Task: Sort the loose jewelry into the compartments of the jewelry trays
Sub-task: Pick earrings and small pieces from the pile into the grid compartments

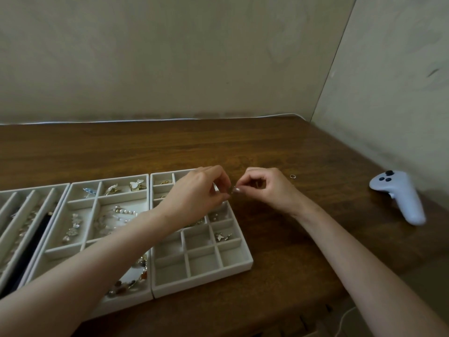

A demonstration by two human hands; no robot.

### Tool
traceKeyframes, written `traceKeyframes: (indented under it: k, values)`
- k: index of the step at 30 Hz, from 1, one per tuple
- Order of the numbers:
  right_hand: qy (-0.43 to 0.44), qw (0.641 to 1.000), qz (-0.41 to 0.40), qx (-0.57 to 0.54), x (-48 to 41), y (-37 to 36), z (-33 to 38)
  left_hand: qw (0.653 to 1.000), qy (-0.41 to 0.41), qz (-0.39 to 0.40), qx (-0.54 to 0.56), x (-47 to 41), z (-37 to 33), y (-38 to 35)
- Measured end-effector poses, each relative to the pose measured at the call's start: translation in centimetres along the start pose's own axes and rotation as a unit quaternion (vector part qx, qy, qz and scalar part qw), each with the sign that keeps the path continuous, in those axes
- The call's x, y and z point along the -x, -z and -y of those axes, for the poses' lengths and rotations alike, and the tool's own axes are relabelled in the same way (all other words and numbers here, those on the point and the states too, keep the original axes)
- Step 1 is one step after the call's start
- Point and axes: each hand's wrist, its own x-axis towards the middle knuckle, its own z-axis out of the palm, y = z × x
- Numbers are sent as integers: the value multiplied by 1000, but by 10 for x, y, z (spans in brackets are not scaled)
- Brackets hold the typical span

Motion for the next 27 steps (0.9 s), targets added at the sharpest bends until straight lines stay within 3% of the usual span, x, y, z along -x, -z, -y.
traceKeyframes:
  k: [4, 11, 14, 17, 19, 22, 27]
  values:
    - [7, 995, 21, -95, 1, -5, 10, 999, -4, -13, 33, 3, 0, -1]
    - [-4, 993, -15, -115, 3, -3, 11, 999, 1, -3, 38, 6, -1, 10]
    - [-31, 991, -130, -6, 1, 9, -3, 998, -16, 55, 21, 14, 1, 27]
    - [-100, 943, -240, 206, 1, 33, -31, 993, -40, 110, 10, 28, 6, 36]
    - [-185, 910, -273, 250, 6, 50, -50, 990, -52, 134, -3, 35, 8, 36]
    - [-275, 885, -272, 260, 9, 62, -69, 983, -74, 158, -53, 38, 11, 32]
    - [-323, 888, -226, 237, 6, 62, -71, 984, -82, 144, -69, 41, 12, 28]
